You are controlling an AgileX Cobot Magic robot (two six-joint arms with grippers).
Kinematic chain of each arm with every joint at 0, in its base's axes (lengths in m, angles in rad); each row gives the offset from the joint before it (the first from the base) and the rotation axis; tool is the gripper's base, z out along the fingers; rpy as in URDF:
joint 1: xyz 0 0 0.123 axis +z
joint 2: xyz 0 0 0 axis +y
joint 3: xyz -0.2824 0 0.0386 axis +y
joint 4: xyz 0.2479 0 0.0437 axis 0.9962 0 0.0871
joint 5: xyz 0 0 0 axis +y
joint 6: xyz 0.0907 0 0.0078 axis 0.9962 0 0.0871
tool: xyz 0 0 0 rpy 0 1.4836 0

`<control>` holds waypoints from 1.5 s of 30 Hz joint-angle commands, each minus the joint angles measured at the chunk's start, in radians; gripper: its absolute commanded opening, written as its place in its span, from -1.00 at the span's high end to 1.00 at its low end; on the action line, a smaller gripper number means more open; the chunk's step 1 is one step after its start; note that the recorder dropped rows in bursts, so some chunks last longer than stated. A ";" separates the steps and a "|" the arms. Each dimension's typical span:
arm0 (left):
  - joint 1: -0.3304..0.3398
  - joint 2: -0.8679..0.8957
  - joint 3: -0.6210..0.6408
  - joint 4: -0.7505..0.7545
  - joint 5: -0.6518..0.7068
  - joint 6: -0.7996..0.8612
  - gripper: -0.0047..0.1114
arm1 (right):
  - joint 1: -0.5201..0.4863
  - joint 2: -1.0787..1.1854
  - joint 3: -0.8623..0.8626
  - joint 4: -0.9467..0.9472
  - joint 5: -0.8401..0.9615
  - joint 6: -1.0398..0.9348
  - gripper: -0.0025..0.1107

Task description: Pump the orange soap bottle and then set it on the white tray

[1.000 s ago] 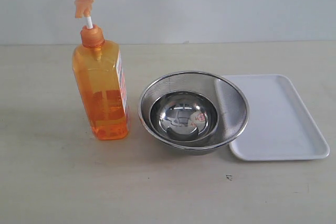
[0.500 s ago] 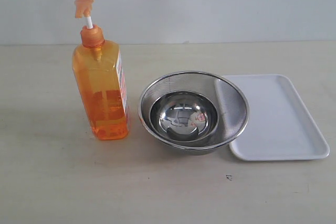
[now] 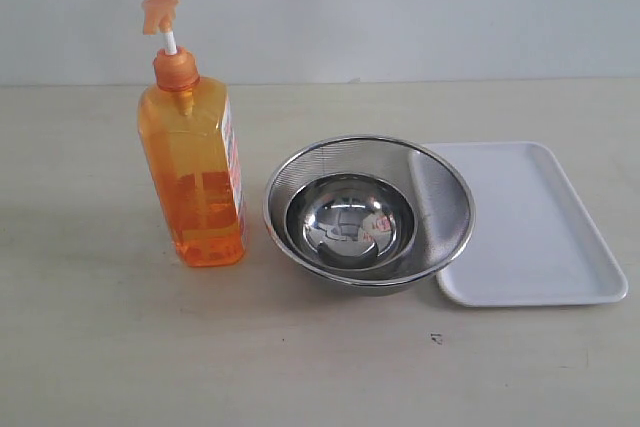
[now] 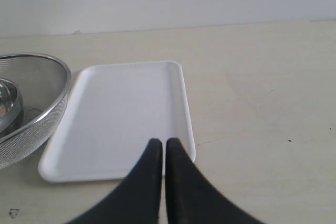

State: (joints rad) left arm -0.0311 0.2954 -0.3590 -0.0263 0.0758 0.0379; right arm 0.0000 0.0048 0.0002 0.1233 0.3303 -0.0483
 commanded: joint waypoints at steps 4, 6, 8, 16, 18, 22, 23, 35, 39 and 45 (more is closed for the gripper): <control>0.003 0.002 -0.008 -0.010 -0.008 0.005 0.84 | 0.000 -0.005 0.000 -0.002 -0.008 -0.005 0.96; 0.003 0.002 -0.008 -0.010 -0.008 0.005 0.84 | 0.000 -0.005 0.000 -0.002 -0.008 -0.005 0.96; 0.003 0.002 -0.008 -0.010 -0.008 0.005 0.84 | 0.000 -0.005 0.000 -0.002 -0.008 -0.005 0.96; 0.003 0.002 -0.008 -0.010 0.000 0.001 0.84 | 0.000 -0.005 0.000 -0.002 -0.008 -0.005 0.96; 0.003 0.002 -0.008 -0.023 0.017 -0.004 0.84 | 0.000 -0.005 0.000 -0.002 -0.008 -0.005 0.96; 0.003 0.015 -0.027 -0.041 0.111 -0.026 0.84 | 0.000 -0.005 0.000 -0.002 -0.008 -0.005 0.96; 0.003 0.025 -0.040 -0.041 0.136 -0.023 0.84 | 0.000 -0.005 0.000 -0.002 -0.008 -0.005 0.96; 0.003 0.205 -0.187 -0.152 0.387 0.085 0.84 | 0.000 -0.005 0.000 -0.002 -0.006 -0.005 0.96; 0.003 0.264 -0.202 -0.452 0.447 0.424 0.84 | 0.000 -0.005 0.000 -0.002 -0.006 -0.005 0.96; 0.003 0.343 -0.203 -0.803 0.520 0.799 0.84 | 0.000 -0.005 0.000 -0.002 -0.006 -0.005 0.96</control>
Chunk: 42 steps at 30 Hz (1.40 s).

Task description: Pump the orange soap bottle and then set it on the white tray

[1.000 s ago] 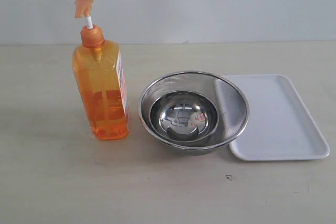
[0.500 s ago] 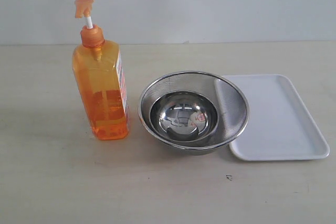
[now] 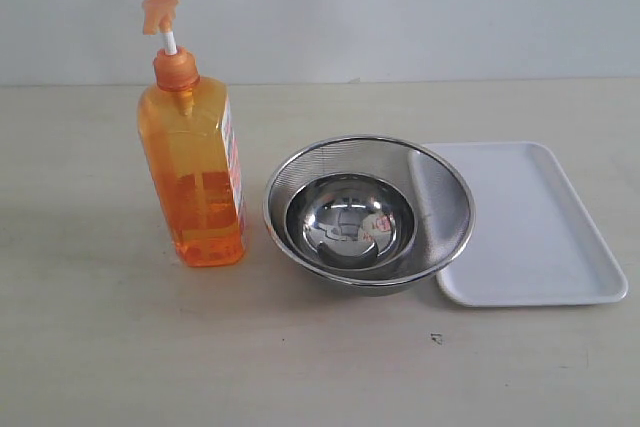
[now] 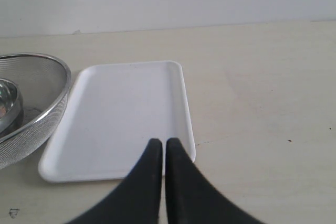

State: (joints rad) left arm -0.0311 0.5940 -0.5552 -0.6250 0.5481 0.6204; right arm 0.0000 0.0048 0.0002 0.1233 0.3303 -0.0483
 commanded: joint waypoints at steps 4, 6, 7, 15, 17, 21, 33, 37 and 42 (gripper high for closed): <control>0.003 0.094 -0.007 -0.232 0.073 0.255 0.84 | 0.000 -0.005 0.000 -0.002 -0.006 -0.005 0.96; 0.003 0.113 -0.007 -0.232 0.073 0.255 0.84 | 0.000 -0.005 0.000 -0.002 -0.008 -0.005 0.96; 0.003 0.123 -0.007 -0.235 0.073 0.255 0.84 | 0.000 -0.005 0.000 -0.002 -0.008 -0.005 0.96; 0.003 0.172 -0.007 -0.257 0.057 0.256 0.84 | 0.000 -0.005 0.000 -0.002 -0.008 -0.005 0.96; 0.003 0.176 -0.007 -0.257 0.054 0.256 0.84 | 0.000 -0.005 0.000 -0.002 -0.008 -0.005 0.96; 0.003 0.185 -0.007 -0.257 0.052 0.256 0.73 | 0.000 -0.005 0.000 -0.002 -0.008 -0.005 0.96; 0.003 0.185 -0.007 -0.402 0.017 0.259 -0.60 | 0.000 -0.005 0.000 -0.002 -0.008 -0.005 0.96; 0.003 0.185 -0.007 -0.413 0.017 0.259 -0.61 | 0.000 -0.005 0.000 -0.002 -0.008 -0.005 0.96; 0.003 0.185 -0.007 -0.413 0.041 0.259 -0.61 | 0.000 -0.005 0.000 -0.002 -0.008 -0.005 0.96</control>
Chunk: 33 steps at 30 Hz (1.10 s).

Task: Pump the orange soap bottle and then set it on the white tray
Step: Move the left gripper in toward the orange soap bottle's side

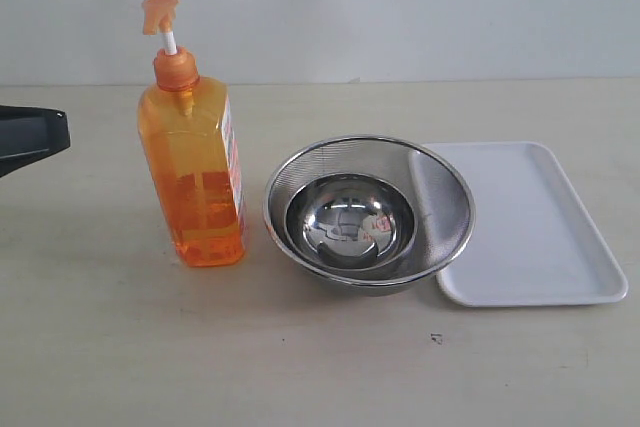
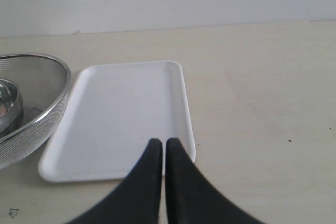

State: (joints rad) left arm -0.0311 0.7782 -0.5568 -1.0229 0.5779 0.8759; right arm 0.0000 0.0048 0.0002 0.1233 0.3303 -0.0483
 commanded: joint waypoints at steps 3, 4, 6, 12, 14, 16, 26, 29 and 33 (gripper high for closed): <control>0.003 0.002 -0.006 -0.016 0.033 0.004 -0.61 | 0.000 -0.005 0.000 -0.002 -0.008 -0.005 0.96; 0.003 0.004 -0.006 -0.028 0.041 0.014 -0.61 | 0.000 -0.005 0.000 -0.002 -0.008 -0.005 0.96; 0.003 0.009 -0.006 -0.082 0.043 0.030 -0.61 | 0.000 -0.005 0.000 -0.002 -0.008 -0.005 0.96; 0.003 0.011 -0.006 -0.262 0.096 0.199 -0.61 | 0.000 -0.005 0.000 -0.002 -0.014 -0.005 0.96; 0.003 0.014 -0.006 -0.285 0.176 0.327 -0.61 | 0.000 -0.005 0.000 -0.002 -0.011 -0.005 0.96; 0.003 0.039 -0.006 -0.312 0.227 0.372 -0.61 | 0.000 -0.005 0.000 -0.002 -0.008 -0.005 0.96; -0.004 0.277 0.012 -0.436 0.286 0.520 -0.61 | 0.000 -0.005 0.000 -0.002 -0.008 -0.005 0.96; -0.004 0.342 0.039 -0.506 0.278 0.625 -0.61 | 0.000 -0.005 0.000 -0.002 -0.008 -0.005 0.96; -0.004 0.403 0.056 -0.524 0.188 0.678 -0.61 | 0.000 -0.005 0.000 -0.002 -0.008 -0.005 0.96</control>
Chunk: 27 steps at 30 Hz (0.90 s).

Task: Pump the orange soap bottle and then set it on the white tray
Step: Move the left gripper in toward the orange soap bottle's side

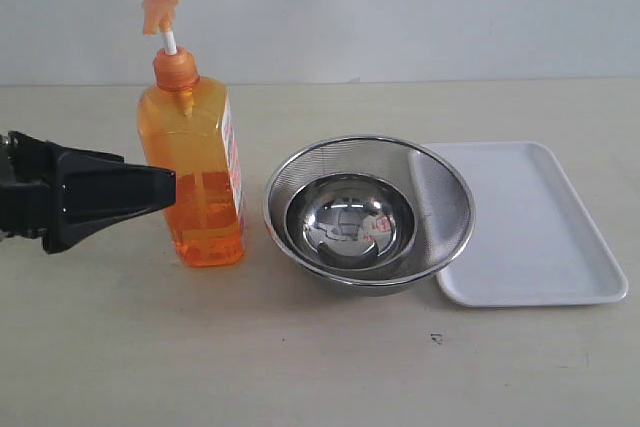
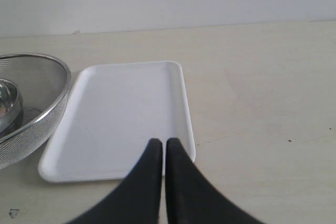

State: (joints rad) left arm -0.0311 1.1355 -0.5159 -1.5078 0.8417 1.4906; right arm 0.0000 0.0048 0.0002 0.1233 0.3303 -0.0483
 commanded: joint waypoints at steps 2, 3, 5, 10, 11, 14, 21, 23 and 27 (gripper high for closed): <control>-0.004 0.068 0.016 -0.100 -0.099 0.090 -0.61 | 0.000 -0.005 0.000 -0.002 -0.008 -0.005 0.96; -0.004 0.073 0.016 -0.125 -0.099 0.104 -0.61 | 0.000 -0.005 0.000 -0.002 -0.008 -0.005 0.96; -0.004 0.079 0.016 -0.156 -0.097 0.122 -0.61 | 0.000 -0.005 0.000 -0.002 -0.008 -0.005 0.96; -0.004 0.079 0.014 -0.183 -0.091 0.133 -0.61 | 0.000 -0.005 0.000 -0.002 -0.008 -0.005 0.96; -0.004 0.079 0.014 -0.183 -0.091 0.133 -0.61 | 0.000 -0.005 0.000 -0.002 -0.008 -0.005 0.96; -0.004 0.079 0.014 -0.184 -0.091 0.133 -0.61 | 0.000 -0.005 0.000 -0.002 -0.008 -0.005 0.96; -0.004 0.079 0.014 -0.184 -0.085 0.133 -0.61 | 0.000 -0.005 0.000 -0.007 -0.012 -0.093 0.96; -0.004 0.079 0.014 -0.184 -0.082 0.133 -0.61 | 0.000 -0.005 0.000 -0.004 -0.012 -0.091 0.96; -0.004 0.079 0.014 -0.184 -0.082 0.133 -0.61 | 0.000 -0.005 0.000 -0.004 -0.064 -0.091 0.96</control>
State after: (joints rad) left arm -0.0311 1.2118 -0.5033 -1.6786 0.7456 1.6171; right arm 0.0000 0.0048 0.0002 0.1233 0.3216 -0.1304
